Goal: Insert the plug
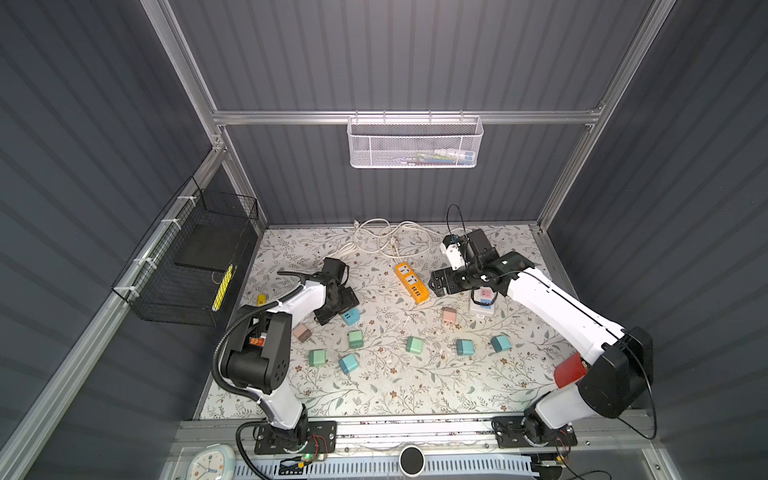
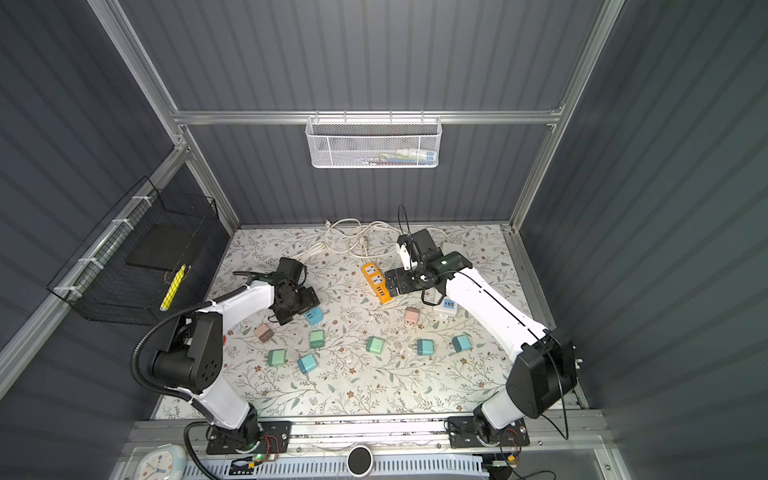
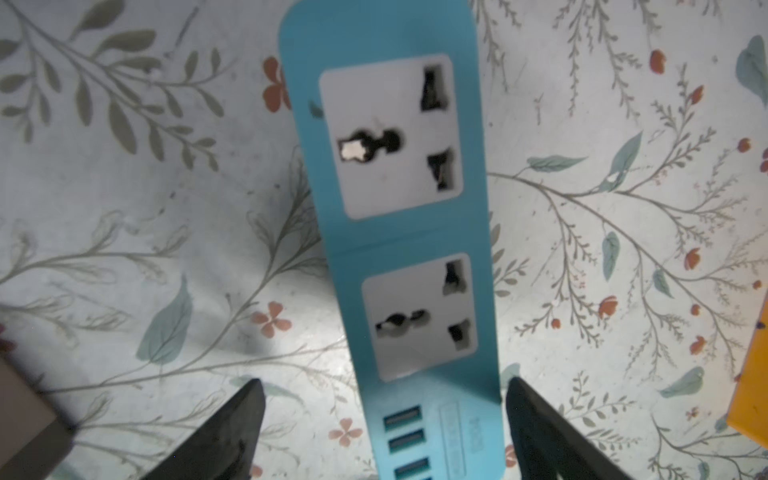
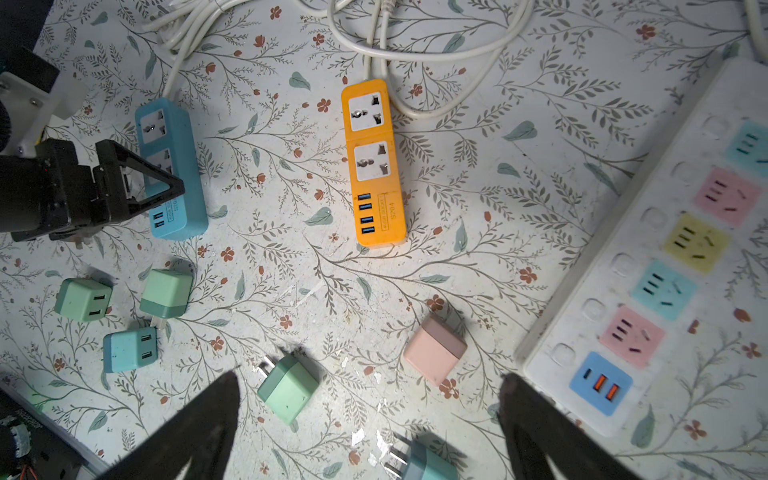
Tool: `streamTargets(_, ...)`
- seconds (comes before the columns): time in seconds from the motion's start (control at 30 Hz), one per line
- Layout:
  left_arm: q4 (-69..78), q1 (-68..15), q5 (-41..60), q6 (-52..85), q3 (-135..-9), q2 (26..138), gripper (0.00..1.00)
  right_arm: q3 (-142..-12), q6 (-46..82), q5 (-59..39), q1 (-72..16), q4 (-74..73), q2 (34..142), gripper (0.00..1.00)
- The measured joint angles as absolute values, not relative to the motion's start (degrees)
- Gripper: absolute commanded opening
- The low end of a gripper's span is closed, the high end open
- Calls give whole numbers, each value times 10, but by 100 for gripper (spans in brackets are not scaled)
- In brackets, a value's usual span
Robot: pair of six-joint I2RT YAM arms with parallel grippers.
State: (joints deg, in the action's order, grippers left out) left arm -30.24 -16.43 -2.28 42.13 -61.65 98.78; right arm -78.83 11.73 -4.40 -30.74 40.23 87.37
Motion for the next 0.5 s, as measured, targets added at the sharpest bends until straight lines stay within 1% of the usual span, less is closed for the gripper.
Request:
streamTargets(0.1,-300,-164,-23,413,-625,1014,87,-785,117,-54,-307,391,873,97)
streamTargets(0.13,-300,-164,-23,410,-630,1018,85,-783,117,-57,-307,388,873,97)
streamTargets(0.17,-300,-164,-23,408,-635,1023,81,-782,117,-60,-307,386,873,97)
streamTargets(0.37,-295,-164,-9,396,-658,1045,52,-781,117,-63,-307,380,873,93)
streamTargets(0.5,-295,-167,-4,397,-667,1043,47,-781,115,-64,-307,378,873,89)
